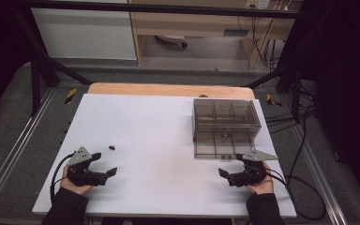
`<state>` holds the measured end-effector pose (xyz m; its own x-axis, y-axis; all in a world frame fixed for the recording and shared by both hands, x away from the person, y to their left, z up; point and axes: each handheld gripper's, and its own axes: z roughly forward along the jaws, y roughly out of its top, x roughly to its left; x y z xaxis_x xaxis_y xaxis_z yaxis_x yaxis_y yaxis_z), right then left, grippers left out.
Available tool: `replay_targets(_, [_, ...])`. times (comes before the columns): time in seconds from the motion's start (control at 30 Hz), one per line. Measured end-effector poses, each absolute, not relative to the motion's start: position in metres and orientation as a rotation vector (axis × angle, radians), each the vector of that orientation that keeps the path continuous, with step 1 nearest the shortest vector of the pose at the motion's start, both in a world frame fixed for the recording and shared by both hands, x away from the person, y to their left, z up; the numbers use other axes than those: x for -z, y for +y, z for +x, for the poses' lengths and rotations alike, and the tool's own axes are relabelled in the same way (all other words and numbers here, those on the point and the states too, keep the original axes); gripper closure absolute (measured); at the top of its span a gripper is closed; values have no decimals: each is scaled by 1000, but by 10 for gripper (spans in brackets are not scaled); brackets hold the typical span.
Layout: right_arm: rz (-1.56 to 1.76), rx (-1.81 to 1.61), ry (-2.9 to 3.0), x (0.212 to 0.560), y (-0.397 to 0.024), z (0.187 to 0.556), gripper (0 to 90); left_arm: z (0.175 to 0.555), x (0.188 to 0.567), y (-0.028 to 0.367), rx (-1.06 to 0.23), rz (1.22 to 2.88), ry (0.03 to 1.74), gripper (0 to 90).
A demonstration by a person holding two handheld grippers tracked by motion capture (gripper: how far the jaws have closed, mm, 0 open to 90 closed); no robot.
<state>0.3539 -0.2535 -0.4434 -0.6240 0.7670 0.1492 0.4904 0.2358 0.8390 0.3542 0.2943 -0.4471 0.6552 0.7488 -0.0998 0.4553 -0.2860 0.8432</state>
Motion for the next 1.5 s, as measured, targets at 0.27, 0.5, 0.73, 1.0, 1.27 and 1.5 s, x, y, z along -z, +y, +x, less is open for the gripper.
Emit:
replay_targets(0.27, [1186,-1354,2228,445,-257,355,5,354,445,295,-398,1932,945,51])
replay_targets(0.5, [1185,-1359,2246,446,-256,356,5,355,441,295,-400,1942,947,49])
replay_targets(0.73, [1182,-1366,2253,446,-256,356,4,357,433,295,-401,1940,958,47])
replay_targets(1.0, [1179,-1370,2256,447,-256,356,4,362,423,293,-402,1952,963,46])
replay_targets(1.27, [1178,-1366,2260,448,-255,356,4,373,415,296,-408,1955,982,46])
replay_targets(1.5, [1181,-1370,2259,448,-255,356,4,385,412,298,-416,1960,1007,46])
